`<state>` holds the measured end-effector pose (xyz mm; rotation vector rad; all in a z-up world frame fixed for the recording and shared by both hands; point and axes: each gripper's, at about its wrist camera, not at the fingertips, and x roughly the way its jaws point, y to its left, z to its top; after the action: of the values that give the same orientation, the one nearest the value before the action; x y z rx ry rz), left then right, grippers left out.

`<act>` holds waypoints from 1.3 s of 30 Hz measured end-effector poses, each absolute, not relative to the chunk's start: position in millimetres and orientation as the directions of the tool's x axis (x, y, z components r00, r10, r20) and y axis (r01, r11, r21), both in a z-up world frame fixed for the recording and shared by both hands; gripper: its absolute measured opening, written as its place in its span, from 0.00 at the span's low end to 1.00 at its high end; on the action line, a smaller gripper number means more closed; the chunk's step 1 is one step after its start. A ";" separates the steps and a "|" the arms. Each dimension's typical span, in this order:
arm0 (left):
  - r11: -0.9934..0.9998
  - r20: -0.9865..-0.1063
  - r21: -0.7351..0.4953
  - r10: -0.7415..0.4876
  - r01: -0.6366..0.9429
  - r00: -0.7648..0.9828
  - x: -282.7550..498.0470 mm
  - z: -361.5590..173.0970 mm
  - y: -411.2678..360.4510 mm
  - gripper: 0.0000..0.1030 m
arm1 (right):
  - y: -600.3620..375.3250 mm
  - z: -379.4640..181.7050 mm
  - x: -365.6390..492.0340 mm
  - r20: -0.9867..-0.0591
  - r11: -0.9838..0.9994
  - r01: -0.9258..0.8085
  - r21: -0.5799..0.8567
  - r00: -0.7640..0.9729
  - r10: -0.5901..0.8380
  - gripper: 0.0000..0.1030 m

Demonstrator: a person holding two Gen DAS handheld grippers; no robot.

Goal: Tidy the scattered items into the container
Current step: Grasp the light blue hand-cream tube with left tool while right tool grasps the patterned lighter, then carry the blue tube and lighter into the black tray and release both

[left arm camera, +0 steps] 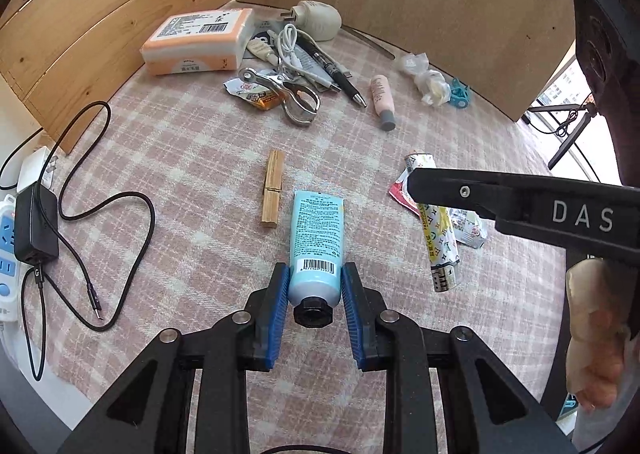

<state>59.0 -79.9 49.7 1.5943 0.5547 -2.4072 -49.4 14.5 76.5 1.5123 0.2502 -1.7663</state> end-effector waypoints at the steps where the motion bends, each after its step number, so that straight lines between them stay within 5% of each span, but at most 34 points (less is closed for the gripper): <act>1: -0.913 -0.920 -0.200 0.050 0.356 -0.389 58.1 46.4 -78.5 0.24 | 12.4 74.0 -48.0 -0.906 -0.671 0.665 0.328 0.021 -0.422 0.22; 13: -0.952 -0.956 -0.069 -0.022 0.300 -0.291 42.6 19.2 -67.1 0.26 | 10.6 49.8 -50.7 -0.926 -0.697 0.647 0.311 0.041 -0.375 0.22; 26: -0.928 -0.889 -0.252 0.110 0.274 -0.444 59.0 91.2 -60.7 0.25 | 78.4 95.3 -65.5 -0.890 -0.747 0.564 0.352 -0.046 -0.455 0.22; 39: -0.962 -0.845 -0.268 0.263 -0.056 -0.467 15.8 141.0 66.4 0.26 | 251.6 148.2 -70.4 -0.848 -0.880 0.303 0.366 -0.280 -0.449 0.22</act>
<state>15.8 66.4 141.0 1.6980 0.3404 -2.8431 -70.4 251.6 148.2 1.5130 -0.1817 -2.1863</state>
